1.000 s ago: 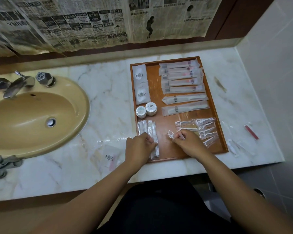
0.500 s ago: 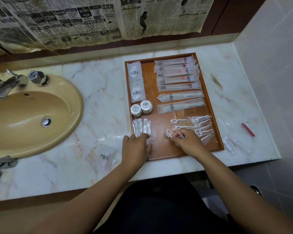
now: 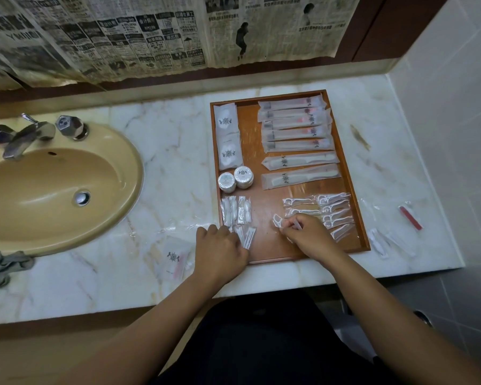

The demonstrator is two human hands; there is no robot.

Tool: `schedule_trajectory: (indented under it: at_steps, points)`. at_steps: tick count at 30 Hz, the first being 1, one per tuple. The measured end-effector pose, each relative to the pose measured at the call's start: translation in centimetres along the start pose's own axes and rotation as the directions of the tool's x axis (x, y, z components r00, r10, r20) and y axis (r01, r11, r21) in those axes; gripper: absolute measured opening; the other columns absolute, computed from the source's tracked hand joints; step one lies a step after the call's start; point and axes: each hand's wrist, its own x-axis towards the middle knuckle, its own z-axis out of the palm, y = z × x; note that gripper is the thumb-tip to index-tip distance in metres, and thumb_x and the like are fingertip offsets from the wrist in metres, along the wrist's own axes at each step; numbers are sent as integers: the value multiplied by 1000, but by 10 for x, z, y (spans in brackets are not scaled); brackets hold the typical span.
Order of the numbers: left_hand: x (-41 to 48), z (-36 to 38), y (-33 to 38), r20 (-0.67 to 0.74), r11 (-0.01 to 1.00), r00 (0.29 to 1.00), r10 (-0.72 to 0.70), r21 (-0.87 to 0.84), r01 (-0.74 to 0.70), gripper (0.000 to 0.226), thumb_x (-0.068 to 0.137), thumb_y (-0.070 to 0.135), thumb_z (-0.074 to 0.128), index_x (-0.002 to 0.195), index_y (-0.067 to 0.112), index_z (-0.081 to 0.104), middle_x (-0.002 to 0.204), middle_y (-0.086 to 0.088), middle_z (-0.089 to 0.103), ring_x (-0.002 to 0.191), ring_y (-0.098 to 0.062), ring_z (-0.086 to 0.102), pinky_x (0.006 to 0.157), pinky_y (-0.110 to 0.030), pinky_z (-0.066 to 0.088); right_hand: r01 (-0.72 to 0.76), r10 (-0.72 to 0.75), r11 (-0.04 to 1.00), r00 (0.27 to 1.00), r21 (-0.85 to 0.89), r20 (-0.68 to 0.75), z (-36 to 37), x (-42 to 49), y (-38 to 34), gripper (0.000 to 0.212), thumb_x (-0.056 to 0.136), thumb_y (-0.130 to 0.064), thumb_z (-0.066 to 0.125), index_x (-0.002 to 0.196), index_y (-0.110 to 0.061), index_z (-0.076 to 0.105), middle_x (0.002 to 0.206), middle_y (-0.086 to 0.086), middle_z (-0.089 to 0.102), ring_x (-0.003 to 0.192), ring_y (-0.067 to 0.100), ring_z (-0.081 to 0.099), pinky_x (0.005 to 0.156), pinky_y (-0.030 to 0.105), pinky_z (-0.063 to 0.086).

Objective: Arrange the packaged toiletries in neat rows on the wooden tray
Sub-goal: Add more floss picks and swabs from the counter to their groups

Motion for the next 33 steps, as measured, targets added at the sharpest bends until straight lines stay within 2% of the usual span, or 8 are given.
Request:
schedule_trajectory:
  at_steps: [6,9,13,15,18,24,29,33]
  points:
    - [5,-2,7,62,999,998,-1,-46,4,14,74,29,58,67,23,69,65,5,62,68,-24,54,72,-37,28,9,-9,999,1000,-32,0,-1,0,-2,3,89,-25,69,86,-25,71,96,-9,71,89,12,65,78,30,50]
    - [7,-7,0,75,998,996,-39,-51,43,16,78,30,53,68,24,64,64,6,62,68,-23,53,74,-38,29,19,-15,991,999,-129,33,4,0,-8,9,91,-33,61,83,-28,60,86,-8,72,84,14,65,75,30,51]
    - [6,-7,-16,54,997,997,-54,-55,57,12,81,31,57,78,27,68,68,7,61,69,-24,56,73,-38,33,39,2,939,993,-342,121,26,-3,-23,27,92,-53,49,88,-26,48,82,-3,64,80,23,62,66,36,46]
    - [5,-4,-22,51,997,998,-39,-63,42,12,83,35,62,87,29,72,71,7,63,72,-24,59,74,-39,37,51,4,861,994,-505,107,37,-5,-31,37,88,-62,51,96,-26,54,91,-3,61,87,24,61,68,35,45]
    - [2,-2,-25,47,998,999,-12,-60,15,13,84,39,70,93,31,76,73,6,64,72,-25,60,75,-39,39,-5,54,819,996,-574,69,52,-4,-37,58,80,-75,55,103,-22,63,98,-1,67,89,25,63,74,34,52]
    - [-5,3,-27,37,996,999,-17,-87,20,16,79,39,80,94,34,78,72,3,64,70,-25,60,73,-40,41,-9,60,795,996,-607,65,59,3,-44,51,82,-66,65,106,-21,65,104,0,69,95,26,66,74,34,51]
    - [-7,8,-31,17,995,1000,0,-104,1,20,80,42,80,98,34,79,74,4,63,71,-24,59,73,-39,38,93,-31,756,994,-648,107,51,7,-44,37,84,-58,69,91,-23,62,91,-3,67,89,24,65,72,35,51]
    - [-6,11,-36,-37,989,996,86,-117,-90,23,81,38,79,103,34,77,75,3,58,71,-25,56,74,-39,37,159,-71,705,986,-692,154,53,6,-45,39,83,-59,72,97,-24,61,94,-2,68,84,23,61,65,33,45]
